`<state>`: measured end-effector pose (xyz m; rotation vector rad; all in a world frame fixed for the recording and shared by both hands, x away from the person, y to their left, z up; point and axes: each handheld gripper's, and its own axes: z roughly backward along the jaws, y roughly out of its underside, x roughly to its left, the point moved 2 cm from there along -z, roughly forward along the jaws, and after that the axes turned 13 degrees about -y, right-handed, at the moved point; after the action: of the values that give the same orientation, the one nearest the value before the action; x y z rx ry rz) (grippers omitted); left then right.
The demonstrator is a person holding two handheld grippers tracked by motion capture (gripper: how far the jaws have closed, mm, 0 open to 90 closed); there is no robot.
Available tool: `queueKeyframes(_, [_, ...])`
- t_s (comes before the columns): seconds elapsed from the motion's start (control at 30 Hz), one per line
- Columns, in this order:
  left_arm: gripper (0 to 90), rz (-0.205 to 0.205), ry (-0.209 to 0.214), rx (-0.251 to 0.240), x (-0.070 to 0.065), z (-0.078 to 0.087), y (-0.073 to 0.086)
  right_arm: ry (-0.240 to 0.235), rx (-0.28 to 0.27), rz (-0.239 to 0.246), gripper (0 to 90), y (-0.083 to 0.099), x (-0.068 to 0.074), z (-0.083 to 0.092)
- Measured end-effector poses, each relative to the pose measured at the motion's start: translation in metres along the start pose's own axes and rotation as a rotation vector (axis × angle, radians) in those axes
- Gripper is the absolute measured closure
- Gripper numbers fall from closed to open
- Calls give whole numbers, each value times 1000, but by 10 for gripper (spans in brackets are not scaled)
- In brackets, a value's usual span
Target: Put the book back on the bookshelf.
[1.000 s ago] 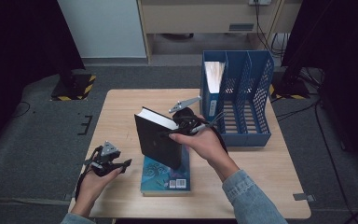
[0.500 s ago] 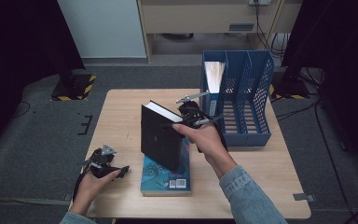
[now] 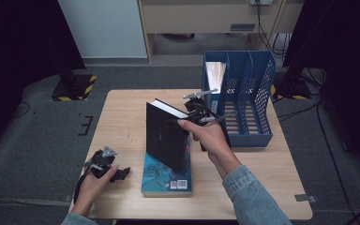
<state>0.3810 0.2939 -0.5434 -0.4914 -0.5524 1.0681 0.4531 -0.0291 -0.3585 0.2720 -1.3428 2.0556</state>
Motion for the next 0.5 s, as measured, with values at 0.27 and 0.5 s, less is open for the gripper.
queueKeyframes(0.27, [16, -2, 2, -8, 0, 0, 1, 32, 9, 20, 522, 0, 4, 6])
queueKeyframes(0.5, [0, 2, 13, -45, -2, -2, 3, 36, -11, 20, 522, 2, 8, 17])
